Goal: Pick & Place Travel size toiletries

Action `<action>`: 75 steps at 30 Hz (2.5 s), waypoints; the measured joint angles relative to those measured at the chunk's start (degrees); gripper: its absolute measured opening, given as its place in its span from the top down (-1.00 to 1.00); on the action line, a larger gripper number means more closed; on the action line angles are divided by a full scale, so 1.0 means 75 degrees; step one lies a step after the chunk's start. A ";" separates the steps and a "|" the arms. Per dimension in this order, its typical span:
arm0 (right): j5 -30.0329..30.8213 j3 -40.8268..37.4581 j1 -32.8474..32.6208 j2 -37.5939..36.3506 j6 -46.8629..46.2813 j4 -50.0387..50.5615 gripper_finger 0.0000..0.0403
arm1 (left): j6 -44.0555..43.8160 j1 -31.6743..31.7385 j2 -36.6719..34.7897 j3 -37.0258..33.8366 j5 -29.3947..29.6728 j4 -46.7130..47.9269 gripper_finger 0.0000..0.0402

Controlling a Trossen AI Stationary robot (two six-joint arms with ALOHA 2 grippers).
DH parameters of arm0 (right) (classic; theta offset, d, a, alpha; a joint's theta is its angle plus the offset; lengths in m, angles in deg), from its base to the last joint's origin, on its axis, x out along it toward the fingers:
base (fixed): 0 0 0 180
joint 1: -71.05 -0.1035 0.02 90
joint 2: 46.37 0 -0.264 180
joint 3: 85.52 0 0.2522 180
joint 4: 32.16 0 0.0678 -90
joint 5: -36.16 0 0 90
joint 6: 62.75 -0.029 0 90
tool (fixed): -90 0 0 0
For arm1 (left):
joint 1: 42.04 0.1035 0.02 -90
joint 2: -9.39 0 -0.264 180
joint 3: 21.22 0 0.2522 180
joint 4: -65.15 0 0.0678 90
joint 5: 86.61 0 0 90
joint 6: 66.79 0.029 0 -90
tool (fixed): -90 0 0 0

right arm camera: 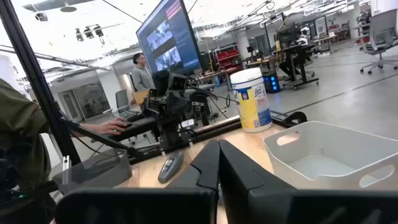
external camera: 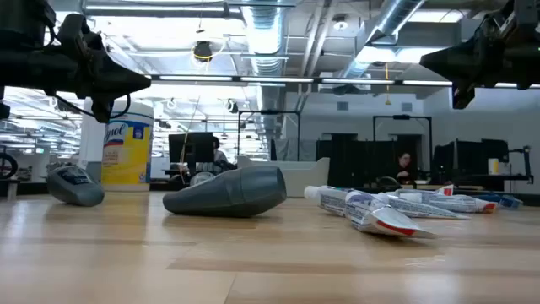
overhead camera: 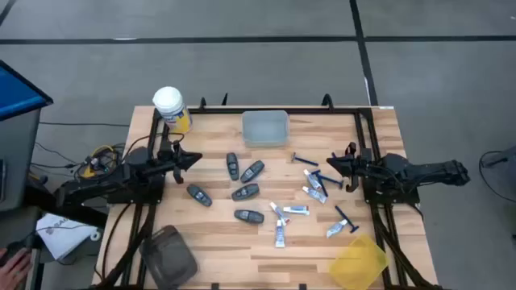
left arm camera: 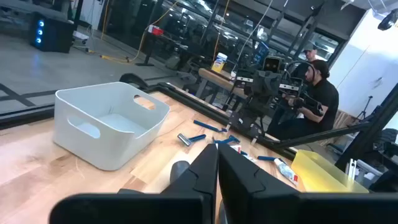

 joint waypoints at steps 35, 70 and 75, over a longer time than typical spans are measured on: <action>0.0000 0.0000 0.0000 0.0003 0.0001 0.0002 1.00 | 0.0001 0.0000 0.0000 0.0000 0.0000 -0.0007 0.96; 0.0000 0.0002 0.0000 0.0003 0.0002 0.0002 1.00 | -0.0103 0.0000 0.0000 0.0000 0.0003 -0.0233 0.96; 0.0009 0.0002 0.0003 0.0000 0.0037 0.0002 1.00 | -0.0218 0.0000 0.0000 0.0000 0.0013 -0.0303 0.96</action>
